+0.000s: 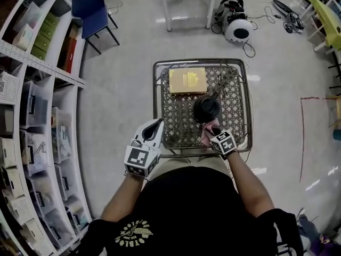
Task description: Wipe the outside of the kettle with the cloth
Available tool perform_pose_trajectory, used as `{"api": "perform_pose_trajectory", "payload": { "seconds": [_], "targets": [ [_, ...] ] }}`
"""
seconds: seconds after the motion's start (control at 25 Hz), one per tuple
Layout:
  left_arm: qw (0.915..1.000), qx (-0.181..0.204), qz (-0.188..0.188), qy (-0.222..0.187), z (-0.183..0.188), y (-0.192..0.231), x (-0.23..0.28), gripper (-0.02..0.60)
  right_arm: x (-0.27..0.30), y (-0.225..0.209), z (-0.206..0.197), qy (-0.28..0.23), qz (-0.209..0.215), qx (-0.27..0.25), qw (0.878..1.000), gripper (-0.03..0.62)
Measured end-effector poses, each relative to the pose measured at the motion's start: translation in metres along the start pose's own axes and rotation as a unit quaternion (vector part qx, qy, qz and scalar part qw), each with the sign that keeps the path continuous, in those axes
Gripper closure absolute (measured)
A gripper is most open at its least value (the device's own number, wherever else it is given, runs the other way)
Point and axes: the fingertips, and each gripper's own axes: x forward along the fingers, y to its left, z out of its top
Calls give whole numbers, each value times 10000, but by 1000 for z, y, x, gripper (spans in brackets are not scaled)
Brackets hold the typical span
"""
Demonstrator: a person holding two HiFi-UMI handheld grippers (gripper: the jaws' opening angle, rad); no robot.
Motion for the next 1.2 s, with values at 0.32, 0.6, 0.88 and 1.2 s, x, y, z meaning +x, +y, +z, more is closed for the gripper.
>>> {"api": "perform_pose_trajectory", "payload": {
  "seconds": [0.32,0.6,0.88,1.2],
  "targets": [
    [9996,-99,-173,-209,10,-6,2,572,-56,-2,29,-594,-379,309,9970,565],
    [9991,-182,-154,-356,17,-17,9,572,-121,-6,63,-1237,-499,309,9906,566],
    [9968,-448,-299,-589,29,-39,17,572,-179,-18,85,-1738,-612,295,9824,566],
    [9931,-667,-2,-968,42,-53,27,572,-251,-50,102,-2143,-861,80,9729,566]
  ]
}}
